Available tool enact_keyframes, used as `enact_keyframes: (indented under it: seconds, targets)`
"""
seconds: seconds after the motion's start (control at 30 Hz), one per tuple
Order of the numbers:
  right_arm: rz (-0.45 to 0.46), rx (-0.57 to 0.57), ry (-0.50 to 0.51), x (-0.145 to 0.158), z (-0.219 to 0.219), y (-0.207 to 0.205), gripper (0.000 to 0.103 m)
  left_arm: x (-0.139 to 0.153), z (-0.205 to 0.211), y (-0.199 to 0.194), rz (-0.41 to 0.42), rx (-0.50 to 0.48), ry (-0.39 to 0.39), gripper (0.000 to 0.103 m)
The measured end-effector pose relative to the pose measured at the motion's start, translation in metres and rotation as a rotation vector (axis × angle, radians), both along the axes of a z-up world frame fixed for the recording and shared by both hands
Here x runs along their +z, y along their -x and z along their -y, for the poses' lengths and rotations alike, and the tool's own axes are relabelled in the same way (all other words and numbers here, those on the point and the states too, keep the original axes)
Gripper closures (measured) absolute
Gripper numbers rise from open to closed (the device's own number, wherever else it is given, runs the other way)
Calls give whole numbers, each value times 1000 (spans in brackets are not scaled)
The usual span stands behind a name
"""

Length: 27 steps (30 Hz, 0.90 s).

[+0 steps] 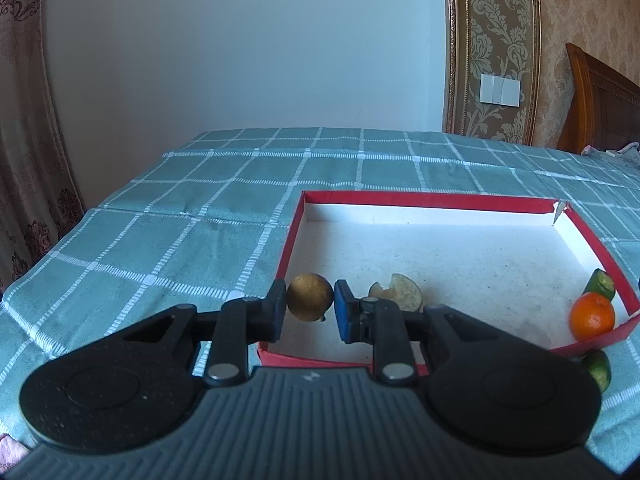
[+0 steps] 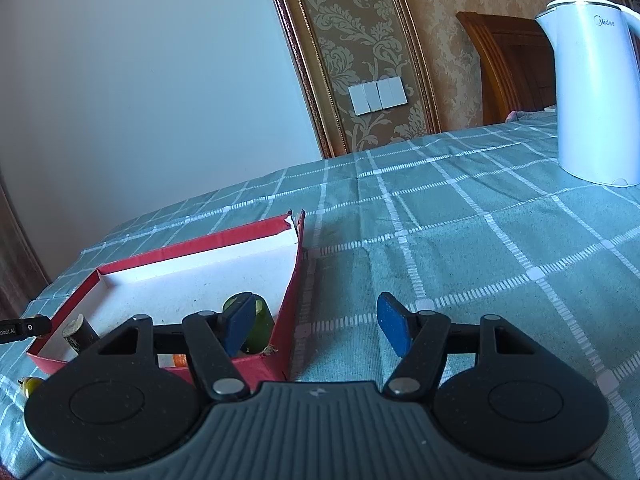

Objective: Organize fruits
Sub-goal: 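Lower the brown fruit into the red tray and open the left gripper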

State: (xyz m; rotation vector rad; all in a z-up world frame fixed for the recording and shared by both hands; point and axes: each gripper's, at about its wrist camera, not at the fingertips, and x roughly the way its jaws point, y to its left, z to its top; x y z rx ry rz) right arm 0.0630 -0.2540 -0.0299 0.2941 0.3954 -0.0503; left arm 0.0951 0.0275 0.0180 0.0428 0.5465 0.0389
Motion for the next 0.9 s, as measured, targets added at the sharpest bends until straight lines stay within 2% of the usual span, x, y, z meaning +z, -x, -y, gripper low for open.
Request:
enact_keyframes:
  seconds: [0.13, 0.33, 0.4, 0.47, 0.53, 0.6, 0.67, 0.73, 0.9]
  targets:
    - [-6, 2, -2, 0, 0, -1, 37, -6, -3, -4, -11, 0, 6, 78]
    - [-9, 3, -4, -1, 0, -1, 37, -3, 2, 5, 8, -19, -7, 61]
    - [-7, 2, -6, -1, 0, -2, 37, 0, 4, 12, 24, -7, -17, 52]
    - [-5, 1, -7, -1, 0, -1, 37, 3, 5, 20, 36, -4, -19, 49]
    - [-1, 1, -6, -1, 0, -1, 37, 6, 5, 31, 48, 1, -22, 41]
    - [5, 1, -5, -1, 1, 1, 37, 6, 5, 42, 66, 15, -28, 19]
    - [11, 1, -5, 0, 1, 1, 37, 5, 5, 55, 96, 39, -40, 11]
    - [13, 2, -2, 0, 0, 2, 37, 3, 5, 66, 106, 44, -60, 10]
    - [17, 1, -1, 1, 0, 2, 37, -9, -1, 74, 84, 66, -50, 3]
